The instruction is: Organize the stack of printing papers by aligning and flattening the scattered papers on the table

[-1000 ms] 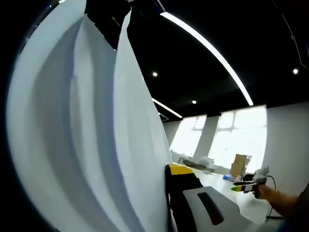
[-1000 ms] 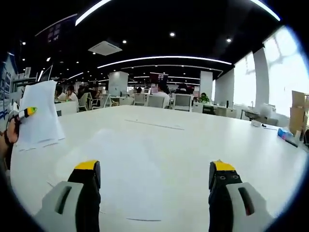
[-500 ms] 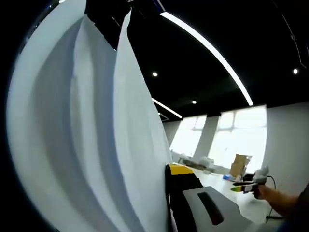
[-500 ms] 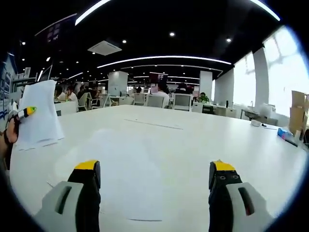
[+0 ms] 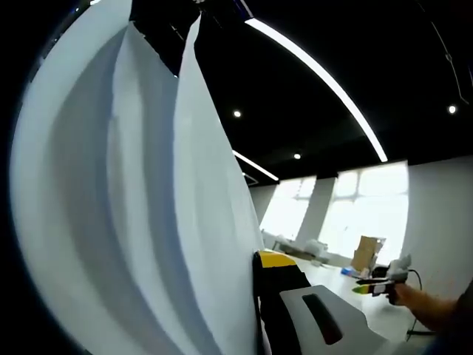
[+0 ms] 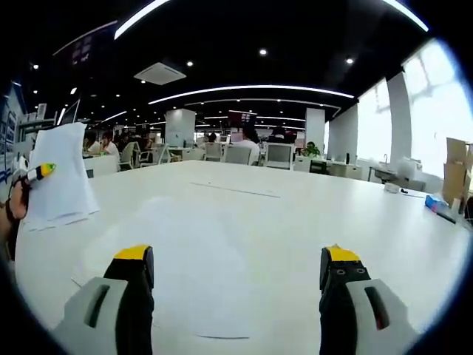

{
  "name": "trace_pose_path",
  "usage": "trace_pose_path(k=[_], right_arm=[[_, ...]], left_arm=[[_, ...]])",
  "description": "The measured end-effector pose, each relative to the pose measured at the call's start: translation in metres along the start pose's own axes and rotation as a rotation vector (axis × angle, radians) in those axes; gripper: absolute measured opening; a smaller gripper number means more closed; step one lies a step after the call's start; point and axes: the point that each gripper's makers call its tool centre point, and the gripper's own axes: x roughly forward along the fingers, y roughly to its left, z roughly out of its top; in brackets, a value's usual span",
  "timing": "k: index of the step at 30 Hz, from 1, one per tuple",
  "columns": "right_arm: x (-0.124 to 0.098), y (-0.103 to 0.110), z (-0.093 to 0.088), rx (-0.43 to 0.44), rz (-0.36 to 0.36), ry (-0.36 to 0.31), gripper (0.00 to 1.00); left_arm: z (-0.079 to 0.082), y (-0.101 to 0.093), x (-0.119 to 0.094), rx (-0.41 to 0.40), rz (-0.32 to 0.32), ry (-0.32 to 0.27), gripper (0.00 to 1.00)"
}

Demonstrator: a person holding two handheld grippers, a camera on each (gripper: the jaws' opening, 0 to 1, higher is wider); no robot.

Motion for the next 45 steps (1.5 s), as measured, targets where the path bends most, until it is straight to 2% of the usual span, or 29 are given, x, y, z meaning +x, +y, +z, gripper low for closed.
trace_pose_path(k=[45], right_arm=[[0.006, -0.007, -0.013, -0.009, -0.007, 0.033, 0.88]], left_arm=[[0.0, 0.0, 0.0, 0.002, 0.0, 0.001, 0.07]])
